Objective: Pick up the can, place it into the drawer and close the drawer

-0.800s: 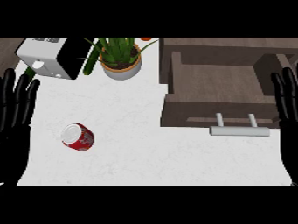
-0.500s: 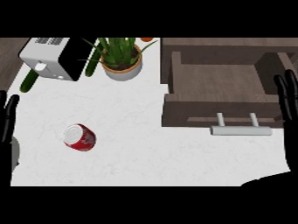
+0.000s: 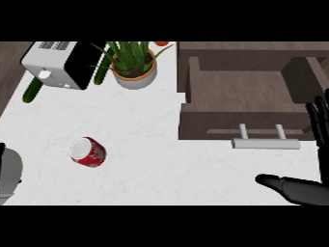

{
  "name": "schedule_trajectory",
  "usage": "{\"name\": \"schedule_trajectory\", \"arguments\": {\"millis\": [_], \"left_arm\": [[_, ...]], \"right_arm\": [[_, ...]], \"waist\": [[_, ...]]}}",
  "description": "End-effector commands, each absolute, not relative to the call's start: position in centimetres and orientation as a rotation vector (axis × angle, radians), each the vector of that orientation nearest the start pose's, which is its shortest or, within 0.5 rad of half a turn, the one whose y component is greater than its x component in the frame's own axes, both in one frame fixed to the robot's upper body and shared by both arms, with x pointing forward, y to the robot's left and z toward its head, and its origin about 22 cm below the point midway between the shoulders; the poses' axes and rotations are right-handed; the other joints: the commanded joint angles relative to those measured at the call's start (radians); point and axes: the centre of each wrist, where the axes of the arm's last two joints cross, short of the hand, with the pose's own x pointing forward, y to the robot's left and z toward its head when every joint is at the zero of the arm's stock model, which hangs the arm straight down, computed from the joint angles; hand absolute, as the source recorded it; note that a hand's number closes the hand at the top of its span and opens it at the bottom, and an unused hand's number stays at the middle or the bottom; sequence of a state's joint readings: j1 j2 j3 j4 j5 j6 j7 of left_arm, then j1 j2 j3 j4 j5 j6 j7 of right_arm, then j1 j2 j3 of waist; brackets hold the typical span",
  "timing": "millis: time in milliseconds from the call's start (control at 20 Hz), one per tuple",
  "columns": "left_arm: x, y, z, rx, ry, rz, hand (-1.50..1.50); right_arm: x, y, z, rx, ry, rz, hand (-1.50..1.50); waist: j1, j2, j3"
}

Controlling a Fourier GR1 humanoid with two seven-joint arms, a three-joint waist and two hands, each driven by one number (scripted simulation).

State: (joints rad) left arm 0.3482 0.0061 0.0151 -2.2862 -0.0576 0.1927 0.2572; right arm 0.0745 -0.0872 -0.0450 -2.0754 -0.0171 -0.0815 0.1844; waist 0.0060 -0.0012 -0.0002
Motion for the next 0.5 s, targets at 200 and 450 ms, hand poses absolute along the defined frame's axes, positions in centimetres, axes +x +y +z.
{"name": "schedule_trajectory", "arguments": {"millis": [200, 450], "left_arm": [[13.7, 25.6, 10.7, 0.313, -1.671, 0.287, -1.50], [16.8, 25.4, 11.5, 0.308, -1.638, 0.275, -1.50]], "right_arm": [[19.7, -26.5, 9.5, -0.171, -1.800, -0.076, -1.50], [19.0, -27.2, 9.5, -0.167, -1.815, -0.080, -1.50]], "waist": [[-0.005, 0.000, 0.000], [-0.009, 0.001, 0.000]]}}
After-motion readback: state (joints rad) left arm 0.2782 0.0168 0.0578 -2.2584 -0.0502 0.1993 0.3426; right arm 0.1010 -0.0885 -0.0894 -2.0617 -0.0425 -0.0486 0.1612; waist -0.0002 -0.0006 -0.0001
